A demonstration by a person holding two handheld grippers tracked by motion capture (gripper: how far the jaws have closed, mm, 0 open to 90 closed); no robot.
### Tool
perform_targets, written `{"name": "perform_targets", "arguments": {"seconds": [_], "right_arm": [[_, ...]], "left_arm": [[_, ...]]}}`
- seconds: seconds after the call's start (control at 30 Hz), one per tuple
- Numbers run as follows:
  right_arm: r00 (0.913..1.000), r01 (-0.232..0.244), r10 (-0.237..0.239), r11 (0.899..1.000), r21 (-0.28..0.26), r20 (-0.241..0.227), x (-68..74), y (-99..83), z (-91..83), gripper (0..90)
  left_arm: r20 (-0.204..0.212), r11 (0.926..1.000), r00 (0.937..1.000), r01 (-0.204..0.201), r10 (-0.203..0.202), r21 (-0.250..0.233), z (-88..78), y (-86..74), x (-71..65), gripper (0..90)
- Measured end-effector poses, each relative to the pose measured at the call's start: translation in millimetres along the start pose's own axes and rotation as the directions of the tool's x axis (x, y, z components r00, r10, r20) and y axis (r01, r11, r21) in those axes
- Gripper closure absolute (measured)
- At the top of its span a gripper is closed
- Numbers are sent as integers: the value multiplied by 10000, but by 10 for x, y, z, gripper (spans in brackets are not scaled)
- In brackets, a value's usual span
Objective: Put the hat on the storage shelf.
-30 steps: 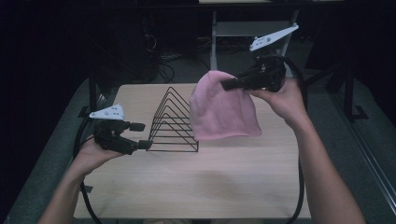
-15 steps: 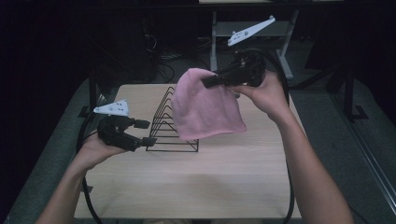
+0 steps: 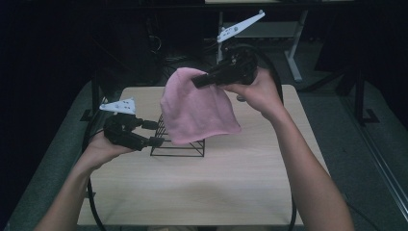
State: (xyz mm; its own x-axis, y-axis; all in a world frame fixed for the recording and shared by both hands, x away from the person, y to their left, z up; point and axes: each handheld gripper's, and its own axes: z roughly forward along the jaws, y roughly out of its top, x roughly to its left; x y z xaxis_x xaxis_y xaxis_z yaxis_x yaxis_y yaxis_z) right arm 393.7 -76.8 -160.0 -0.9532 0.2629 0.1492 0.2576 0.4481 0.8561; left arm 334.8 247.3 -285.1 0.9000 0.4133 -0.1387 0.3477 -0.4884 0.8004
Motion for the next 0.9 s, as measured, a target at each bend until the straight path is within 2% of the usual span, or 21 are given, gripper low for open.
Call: {"name": "perform_targets", "arguments": {"seconds": [0.17,0.33,0.37,0.43,0.5,0.67,0.87,0.9], "right_arm": [[9998,129,-130,9999,-71,-154,7,50,55,767],[9993,282,-284,9996,-73,-244,30,125,117,767],[9991,331,-333,9994,-103,-269,30,134,125,767],[9988,363,-367,9992,-136,-309,41,166,152,767],[9985,437,-441,9990,-120,-333,38,179,172,767],[9988,376,-381,9992,-162,-318,12,196,197,767],[9992,281,-289,9992,-285,-282,-31,199,223,766],[9992,291,-300,9990,-326,-262,-41,200,227,766]], "left_arm": [[200,9999,9997,100,-102,65,28,9,24,337],[295,9999,9995,116,-117,12,26,18,52,452],[288,9999,9995,153,-151,-57,18,21,64,452],[263,9997,9995,203,-201,-97,0,25,96,570],[267,9995,9993,266,-261,-185,-13,24,119,646],[310,9988,9990,342,-331,-351,-53,22,159,791],[40,9989,9993,369,-368,-298,-107,40,199,814],[-132,9990,9994,323,-327,-299,-140,53,219,816]]}}
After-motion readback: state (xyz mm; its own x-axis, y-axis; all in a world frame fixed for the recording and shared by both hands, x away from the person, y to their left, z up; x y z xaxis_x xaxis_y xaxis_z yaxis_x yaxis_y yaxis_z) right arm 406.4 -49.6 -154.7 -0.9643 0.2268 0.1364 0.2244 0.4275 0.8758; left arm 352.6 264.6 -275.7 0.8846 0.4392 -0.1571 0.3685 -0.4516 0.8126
